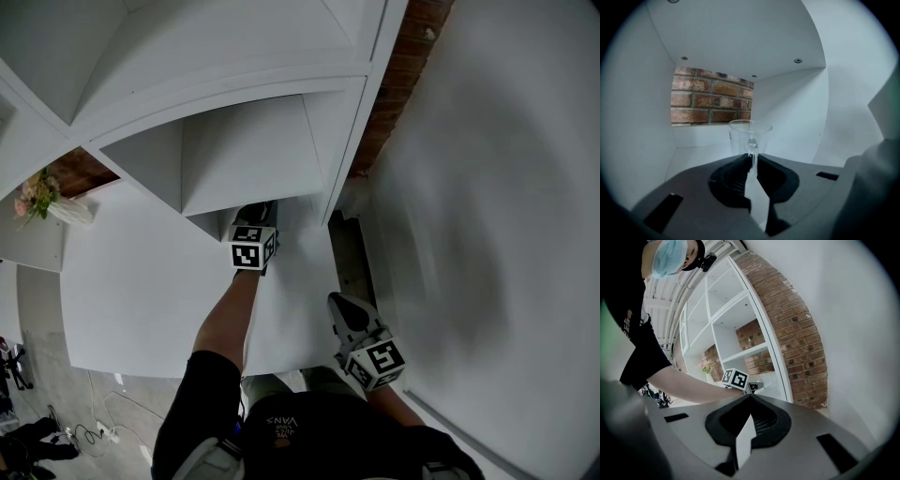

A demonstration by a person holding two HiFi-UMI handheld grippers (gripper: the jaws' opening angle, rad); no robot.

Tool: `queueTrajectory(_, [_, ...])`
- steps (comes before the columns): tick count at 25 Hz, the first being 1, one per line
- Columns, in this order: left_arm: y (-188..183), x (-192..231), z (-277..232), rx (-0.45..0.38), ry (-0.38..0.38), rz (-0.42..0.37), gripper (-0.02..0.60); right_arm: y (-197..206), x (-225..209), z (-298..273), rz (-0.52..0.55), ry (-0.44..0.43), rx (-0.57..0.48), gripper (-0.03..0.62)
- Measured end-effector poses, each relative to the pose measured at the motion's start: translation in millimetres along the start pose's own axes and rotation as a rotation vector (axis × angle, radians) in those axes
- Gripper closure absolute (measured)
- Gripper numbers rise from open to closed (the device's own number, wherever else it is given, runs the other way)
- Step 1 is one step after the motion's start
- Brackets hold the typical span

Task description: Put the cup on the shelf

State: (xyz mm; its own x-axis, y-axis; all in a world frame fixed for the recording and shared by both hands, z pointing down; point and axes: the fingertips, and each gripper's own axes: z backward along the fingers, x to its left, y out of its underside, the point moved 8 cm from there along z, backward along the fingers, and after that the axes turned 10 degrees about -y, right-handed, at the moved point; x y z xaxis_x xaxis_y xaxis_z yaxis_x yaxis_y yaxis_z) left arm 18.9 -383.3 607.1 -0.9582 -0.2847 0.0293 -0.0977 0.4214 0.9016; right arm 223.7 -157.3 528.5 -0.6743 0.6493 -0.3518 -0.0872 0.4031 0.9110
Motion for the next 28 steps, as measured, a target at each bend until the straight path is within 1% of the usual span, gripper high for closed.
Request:
queueTrajectory(6, [1.1,-0.5,-1.0,0.007,-0.003,0.005,0.552,3.1,2.8,2.0,-0.001,0.000,0.001,0.595])
queueTrajectory(10, [-0.1,-2.0,-0.1,0.012,0.026,0.024,0.552,3.5,6.9,2.9,-0.002,-0.006,-0.002,0.595])
queueTrajectory(11, [-1.4,-2.5,1.4,0.011,0.035,0.029,0.547,3.8,7.9,3.2,-0.002,-0.006,-0.003,0.595])
queueTrajectory(14, [1.9,-0.9,3.2,0.016,0.050,0.038,0.492,3.8,10.9,4.5,0.000,-0.005,-0.005,0.595])
queueTrajectory(16, [4.8,-0.2,6.2,0.016,0.055,0.037,0.473,3.7,13.5,5.6,0.002,-0.004,-0.004,0.595])
queueTrajectory(22, [6.1,1.0,26.5,-0.009,0.049,0.034,0.465,4.0,23.1,8.3,0.003,-0.002,-0.004,0.595])
queueTrajectory(28, [-0.3,7.5,52.2,-0.055,0.049,0.043,0.465,0.5,36.8,6.3,0.014,0.004,-0.019,0.595])
